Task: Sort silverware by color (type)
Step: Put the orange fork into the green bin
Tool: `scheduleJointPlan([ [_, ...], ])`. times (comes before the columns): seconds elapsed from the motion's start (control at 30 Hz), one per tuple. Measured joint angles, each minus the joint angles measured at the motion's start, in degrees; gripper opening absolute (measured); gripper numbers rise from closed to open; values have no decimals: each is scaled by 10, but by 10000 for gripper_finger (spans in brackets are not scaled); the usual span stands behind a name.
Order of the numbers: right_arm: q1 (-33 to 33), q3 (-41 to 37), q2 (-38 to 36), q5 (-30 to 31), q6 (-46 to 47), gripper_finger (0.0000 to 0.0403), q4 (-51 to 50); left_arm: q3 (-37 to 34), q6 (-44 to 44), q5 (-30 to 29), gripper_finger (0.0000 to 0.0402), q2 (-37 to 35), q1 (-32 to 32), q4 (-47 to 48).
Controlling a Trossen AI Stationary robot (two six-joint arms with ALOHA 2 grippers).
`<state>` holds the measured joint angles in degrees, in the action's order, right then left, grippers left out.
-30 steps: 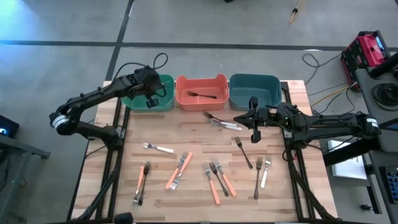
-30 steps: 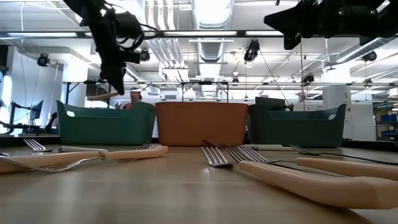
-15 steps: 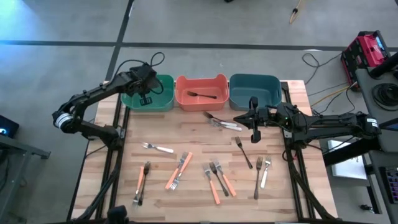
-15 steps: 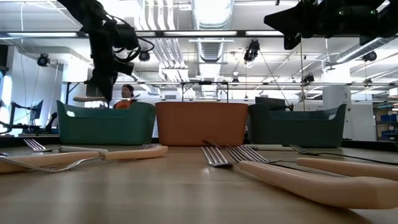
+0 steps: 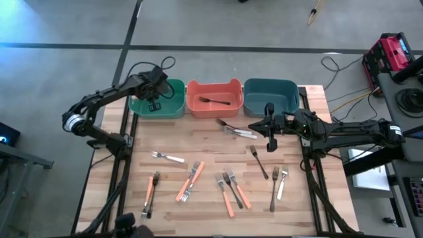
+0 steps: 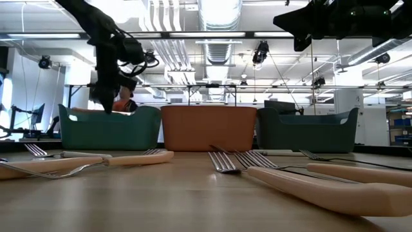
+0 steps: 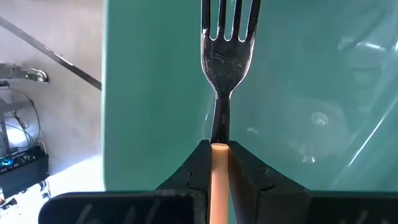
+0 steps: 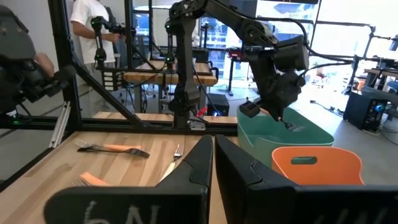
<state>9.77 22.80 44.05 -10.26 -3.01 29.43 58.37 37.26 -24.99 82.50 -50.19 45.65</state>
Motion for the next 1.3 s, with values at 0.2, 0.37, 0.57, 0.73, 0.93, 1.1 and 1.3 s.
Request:
scheduleJointPlan([
  [0.2, 0, 0, 0, 0, 0, 9, 0, 0, 3, 0, 15, 21, -3, -11],
  [0.37, 0, 0, 0, 0, 6, 9, 0, 0, 4, 0, 15, 29, -7, -27],
  [0.57, 0, 0, 0, -1, 9, 9, 0, 0, 13, 0, 15, 29, -27, -46],
  [0.73, 0, 0, 0, -2, 9, 9, 0, 0, 12, 3, 15, 29, -41, -48],
  [0.93, 0, 0, 0, -2, 10, 9, 0, 0, 5, 17, 15, 29, -43, -55],
  [1.1, 0, 0, 0, -2, 10, 9, 0, 0, -17, 40, 15, 33, -43, -72],
  [1.3, 0, 0, 0, -2, 11, 9, 0, 0, -28, 48, 15, 62, -43, -75],
])
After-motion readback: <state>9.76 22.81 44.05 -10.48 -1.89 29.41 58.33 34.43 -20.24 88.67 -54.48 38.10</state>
